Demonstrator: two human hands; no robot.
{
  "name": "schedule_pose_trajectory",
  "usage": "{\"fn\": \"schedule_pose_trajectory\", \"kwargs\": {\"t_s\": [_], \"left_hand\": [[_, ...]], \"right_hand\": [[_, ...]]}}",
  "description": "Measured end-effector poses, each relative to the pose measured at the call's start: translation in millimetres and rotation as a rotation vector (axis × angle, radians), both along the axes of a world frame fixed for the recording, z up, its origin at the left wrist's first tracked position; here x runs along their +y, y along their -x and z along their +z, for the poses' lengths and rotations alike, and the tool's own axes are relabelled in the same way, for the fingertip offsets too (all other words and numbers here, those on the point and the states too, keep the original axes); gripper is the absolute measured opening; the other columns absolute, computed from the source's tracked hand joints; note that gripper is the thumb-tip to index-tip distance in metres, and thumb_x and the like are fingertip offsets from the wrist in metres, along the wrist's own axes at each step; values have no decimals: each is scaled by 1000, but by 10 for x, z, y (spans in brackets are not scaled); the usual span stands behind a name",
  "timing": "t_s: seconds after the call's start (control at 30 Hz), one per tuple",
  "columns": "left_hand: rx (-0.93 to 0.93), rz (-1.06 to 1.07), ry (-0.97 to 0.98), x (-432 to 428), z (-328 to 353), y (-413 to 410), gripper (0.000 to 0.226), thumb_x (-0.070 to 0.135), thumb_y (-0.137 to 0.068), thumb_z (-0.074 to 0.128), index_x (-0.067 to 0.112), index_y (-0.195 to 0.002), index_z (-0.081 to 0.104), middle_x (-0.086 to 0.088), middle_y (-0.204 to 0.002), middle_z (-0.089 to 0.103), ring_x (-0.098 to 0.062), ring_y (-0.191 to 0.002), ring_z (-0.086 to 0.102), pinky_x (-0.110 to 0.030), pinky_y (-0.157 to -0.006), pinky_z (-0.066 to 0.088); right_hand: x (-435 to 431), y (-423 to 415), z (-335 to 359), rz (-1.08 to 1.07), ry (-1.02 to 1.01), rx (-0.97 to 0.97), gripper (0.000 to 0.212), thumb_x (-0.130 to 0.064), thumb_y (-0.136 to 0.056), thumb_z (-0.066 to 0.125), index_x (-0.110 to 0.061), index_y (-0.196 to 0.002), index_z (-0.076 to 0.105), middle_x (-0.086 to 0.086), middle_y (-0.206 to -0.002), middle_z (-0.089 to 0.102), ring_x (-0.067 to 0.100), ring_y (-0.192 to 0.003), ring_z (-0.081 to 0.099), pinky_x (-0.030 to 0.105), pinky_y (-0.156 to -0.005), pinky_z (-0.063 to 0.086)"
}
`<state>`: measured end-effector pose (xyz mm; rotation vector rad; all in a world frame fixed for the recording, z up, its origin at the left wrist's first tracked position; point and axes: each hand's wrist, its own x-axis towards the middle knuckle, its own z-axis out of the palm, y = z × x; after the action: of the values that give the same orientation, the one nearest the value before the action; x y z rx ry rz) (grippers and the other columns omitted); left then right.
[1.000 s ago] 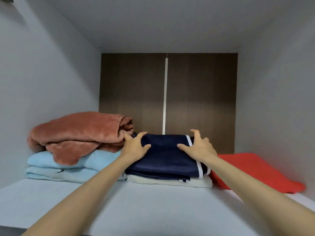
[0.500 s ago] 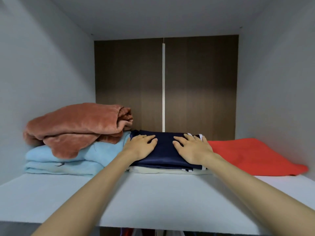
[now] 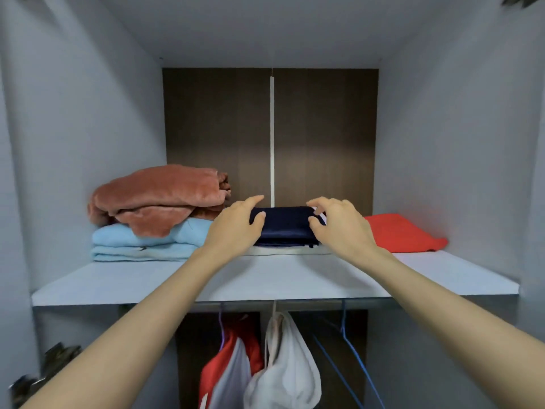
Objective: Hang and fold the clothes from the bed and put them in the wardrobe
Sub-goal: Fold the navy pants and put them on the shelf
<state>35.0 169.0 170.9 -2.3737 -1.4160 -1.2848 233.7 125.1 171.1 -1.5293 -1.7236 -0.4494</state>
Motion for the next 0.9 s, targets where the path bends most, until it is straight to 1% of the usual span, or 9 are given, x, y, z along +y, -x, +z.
{"fn": "schedule_pose_trajectory", "kwargs": {"t_s": [0.07, 0.17, 0.23, 0.37, 0.47, 0.57, 0.67, 0.8, 0.9], "left_hand": [[-91, -89, 37, -294, -83, 52, 42, 31, -99, 43, 29, -141, 42, -3, -136, 53, -20, -125, 47, -33, -100, 38], [-130, -167, 61, -754, -293, 179, 42, 31, -99, 42, 31, -141, 41, -1, -135, 52, -18, -123, 47, -31, -97, 37], [-101, -187, 62, -1066, -451, 296, 43, 32, -99, 42, 31, -142, 40, -1, -137, 50, -18, -125, 45, -33, -99, 37], [59, -187, 69, -1676, -791, 535, 45, 33, -99, 42, 31, -144, 37, -1, -142, 46, -19, -128, 44, -34, -101, 37], [90, -226, 87, -2109, -970, 626, 47, 32, -98, 44, 30, -144, 37, -2, -141, 48, -18, -127, 46, -33, -99, 40], [123, -264, 74, -2517, -1052, 632, 46, 33, -99, 43, 29, -144, 37, -4, -134, 53, -20, -119, 52, -38, -96, 46], [153, -297, 34, -2922, -1100, 578, 44, 33, -99, 43, 30, -142, 40, -2, -123, 59, -21, -108, 57, -42, -88, 51], [199, -357, 11, -3445, -1248, 406, 42, 33, -98, 44, 29, -140, 44, 2, -126, 60, -21, -115, 56, -39, -90, 48], [219, -402, 33, -3860, -1475, 225, 42, 34, -97, 44, 31, -139, 44, 3, -122, 61, -22, -110, 57, -35, -83, 45]], "right_hand": [[-298, 106, -103, 5, -36, 47, 33, -26, -94, 49, -29, -126, 56, -9, -109, 64, 17, -107, 49, 29, -69, 40], [-782, 303, -334, -3, -60, 113, 30, -26, -93, 51, -29, -122, 59, -12, -98, 65, 14, -102, 51, 28, -66, 37], [-1114, 420, -492, -45, -29, 135, 30, -26, -93, 51, -29, -121, 59, -10, -101, 65, 15, -103, 51, 29, -69, 36], [-1820, 613, -807, -111, 74, 152, 32, -25, -91, 54, -26, -122, 59, -6, -106, 66, 20, -105, 55, 32, -74, 43], [-2345, 717, -974, -153, 102, 160, 33, -25, -90, 54, -26, -123, 58, -6, -107, 66, 20, -110, 52, 30, -71, 37], [-2838, 772, -1064, -192, 121, 168, 31, -26, -90, 54, -27, -120, 60, -8, -108, 66, 20, -110, 54, 31, -77, 42], [-3319, 788, -1152, -241, 127, 162, 30, -26, -90, 54, -28, -119, 60, -9, -107, 67, 19, -104, 56, 34, -85, 44], [-3944, 724, -1359, -291, 131, 170, 27, -27, -91, 54, -30, -117, 60, -11, -105, 66, 14, -92, 54, 28, -72, 39], [-4441, 595, -1581, -343, 172, 209, 27, -29, -91, 53, -31, -117, 59, -14, -106, 65, 14, -94, 55, 27, -71, 37]]}}
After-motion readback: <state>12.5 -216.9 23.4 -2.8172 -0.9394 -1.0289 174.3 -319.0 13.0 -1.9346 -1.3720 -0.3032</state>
